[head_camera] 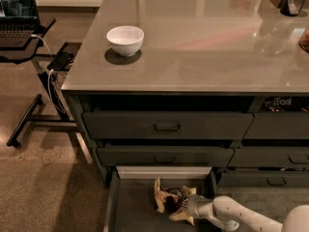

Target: Pick brown chip bag from bottom drawer and place on counter

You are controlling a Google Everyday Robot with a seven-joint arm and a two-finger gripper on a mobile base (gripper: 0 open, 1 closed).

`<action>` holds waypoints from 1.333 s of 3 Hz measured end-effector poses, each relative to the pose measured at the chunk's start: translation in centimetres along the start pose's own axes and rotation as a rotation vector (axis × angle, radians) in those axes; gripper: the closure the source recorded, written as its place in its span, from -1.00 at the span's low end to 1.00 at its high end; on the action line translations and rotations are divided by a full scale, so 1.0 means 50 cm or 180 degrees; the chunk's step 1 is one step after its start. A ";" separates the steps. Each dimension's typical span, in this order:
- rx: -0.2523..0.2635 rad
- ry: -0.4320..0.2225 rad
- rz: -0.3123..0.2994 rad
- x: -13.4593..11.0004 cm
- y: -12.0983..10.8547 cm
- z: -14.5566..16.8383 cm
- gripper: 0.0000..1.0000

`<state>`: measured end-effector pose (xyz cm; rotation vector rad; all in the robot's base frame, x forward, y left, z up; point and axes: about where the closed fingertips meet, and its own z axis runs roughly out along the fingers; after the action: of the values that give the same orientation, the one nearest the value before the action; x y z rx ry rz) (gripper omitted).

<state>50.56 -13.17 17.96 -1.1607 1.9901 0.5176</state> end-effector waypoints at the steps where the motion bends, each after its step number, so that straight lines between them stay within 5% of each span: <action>1: 0.0000 0.0000 0.0000 0.000 0.000 0.000 -0.25; 4: -0.0001 0.0000 0.0000 0.000 0.000 0.000 1.00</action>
Offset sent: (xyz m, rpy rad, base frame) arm 0.0000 0.0000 0.0000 0.0000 0.0000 0.0000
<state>50.56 -13.16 17.96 -1.1608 1.9901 0.5179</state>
